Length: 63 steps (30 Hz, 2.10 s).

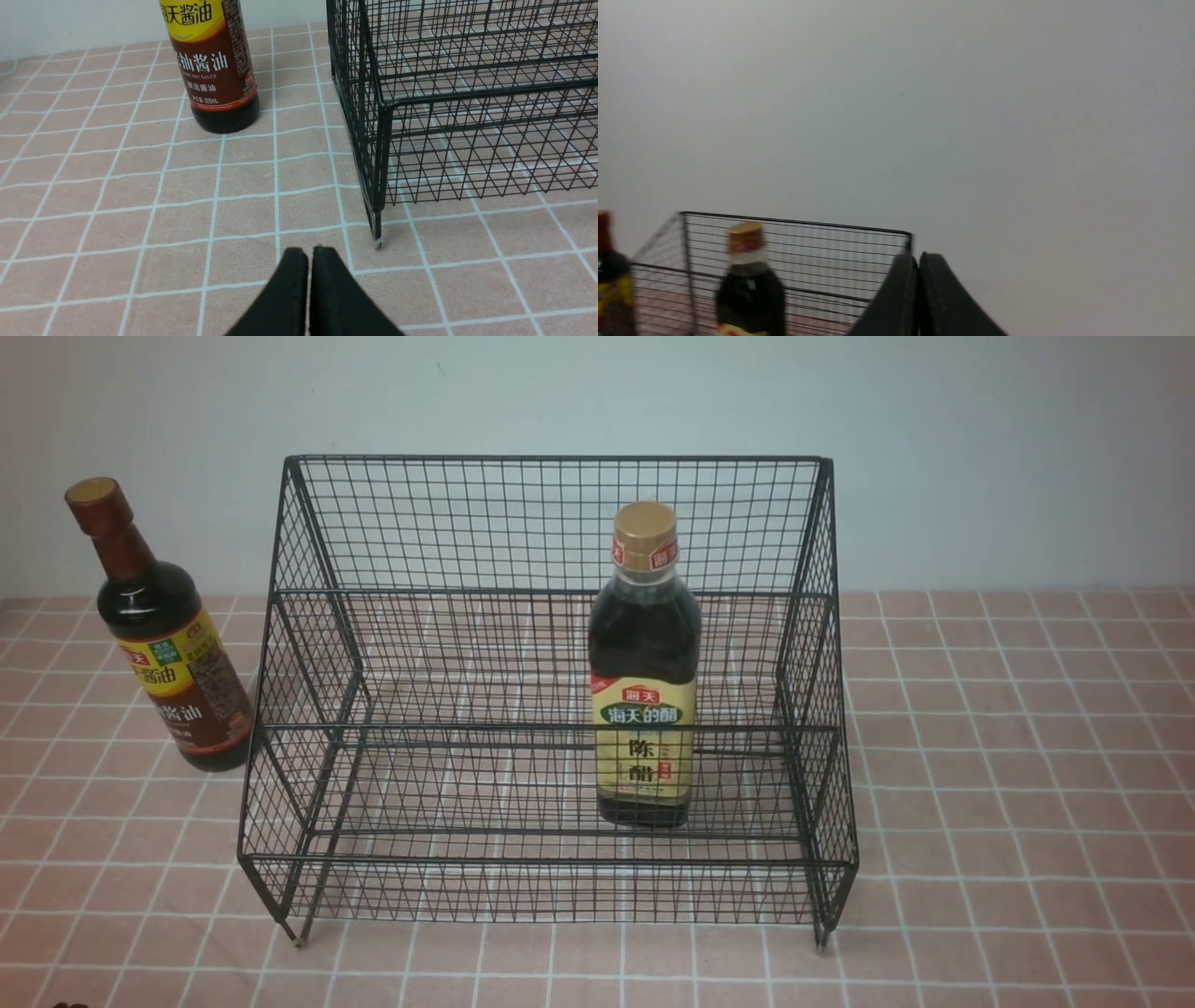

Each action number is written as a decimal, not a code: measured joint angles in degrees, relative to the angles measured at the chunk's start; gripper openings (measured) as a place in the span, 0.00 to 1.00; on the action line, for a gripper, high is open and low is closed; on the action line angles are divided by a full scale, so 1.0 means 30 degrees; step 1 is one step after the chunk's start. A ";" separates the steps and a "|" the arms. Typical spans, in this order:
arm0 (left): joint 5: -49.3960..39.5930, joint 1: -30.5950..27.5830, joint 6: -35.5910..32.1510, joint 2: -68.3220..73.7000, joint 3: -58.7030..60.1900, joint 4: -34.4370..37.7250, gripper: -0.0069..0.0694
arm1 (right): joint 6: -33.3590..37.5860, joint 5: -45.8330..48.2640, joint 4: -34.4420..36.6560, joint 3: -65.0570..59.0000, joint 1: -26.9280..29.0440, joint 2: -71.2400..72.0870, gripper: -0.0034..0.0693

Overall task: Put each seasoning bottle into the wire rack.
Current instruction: Use the left arm to grab the condiment bottle closest to it

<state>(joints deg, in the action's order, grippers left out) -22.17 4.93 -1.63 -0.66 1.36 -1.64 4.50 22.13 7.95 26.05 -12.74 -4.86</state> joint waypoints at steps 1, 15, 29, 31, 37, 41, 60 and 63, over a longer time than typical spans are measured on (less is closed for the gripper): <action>0.0000 0.0000 0.0000 0.0000 0.0000 0.0000 0.08 | 0.0079 0.0000 -0.0236 -0.0279 0.0546 0.0155 0.03; 0.0020 0.0000 0.0000 0.0000 0.0000 0.0000 0.08 | 0.0296 0.0265 -0.2351 -0.8978 0.5213 0.1822 0.03; 0.0020 0.0000 0.0000 0.0000 0.0000 0.0000 0.08 | 0.0279 0.0096 -0.2390 -0.9002 0.5213 0.1844 0.03; 0.0020 0.0000 0.0000 0.0000 0.0000 0.0000 0.08 | 0.0279 0.0096 -0.2390 -0.9002 0.5213 0.1844 0.03; 0.0020 0.0000 0.0000 0.0000 0.0000 0.0000 0.08 | 0.0279 0.0096 -0.2390 -0.9002 0.5213 0.1844 0.03; 0.0020 0.0000 0.0000 0.0000 0.0000 0.0000 0.08 | 0.0279 0.0096 -0.2390 -0.9002 0.5213 0.1844 0.03; 0.6019 0.0000 0.2375 0.0000 0.0110 0.1974 0.08 | 0.0279 0.0078 -0.2390 -0.9002 0.5213 0.1844 0.03; 0.9849 0.0000 0.2568 0.0000 0.0110 0.2332 0.08 | 0.0279 0.0078 -0.2390 -0.9002 0.5213 0.1844 0.03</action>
<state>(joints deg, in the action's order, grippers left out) 7.38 4.93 6.07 -0.66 1.69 5.35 5.34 22.37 0.78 -0.96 2.90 0.67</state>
